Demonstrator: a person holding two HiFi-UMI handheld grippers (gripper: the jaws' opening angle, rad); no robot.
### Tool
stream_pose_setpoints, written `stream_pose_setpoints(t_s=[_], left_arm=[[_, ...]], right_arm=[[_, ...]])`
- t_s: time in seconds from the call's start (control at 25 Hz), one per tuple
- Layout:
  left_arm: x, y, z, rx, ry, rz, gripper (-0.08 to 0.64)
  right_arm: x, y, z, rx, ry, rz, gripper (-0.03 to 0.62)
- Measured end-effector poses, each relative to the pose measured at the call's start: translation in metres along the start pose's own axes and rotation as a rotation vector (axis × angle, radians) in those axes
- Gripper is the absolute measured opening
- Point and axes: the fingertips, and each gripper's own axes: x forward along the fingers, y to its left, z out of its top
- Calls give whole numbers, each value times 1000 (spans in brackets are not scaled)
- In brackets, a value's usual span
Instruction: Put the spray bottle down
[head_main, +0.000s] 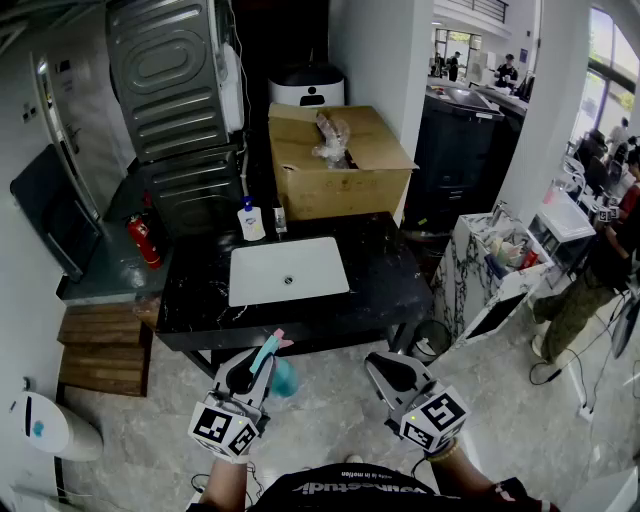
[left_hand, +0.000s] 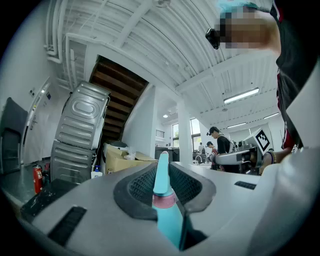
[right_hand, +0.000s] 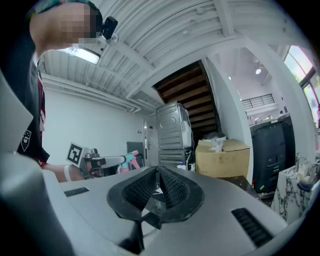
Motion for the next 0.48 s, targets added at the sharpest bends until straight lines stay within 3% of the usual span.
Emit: stream_pose_setpoints(t_s=[0.48], left_arm=[[-1,-4,-1,15,6,-1,84]], right_arm=[[-1,3,-6,-26,17,11,43]])
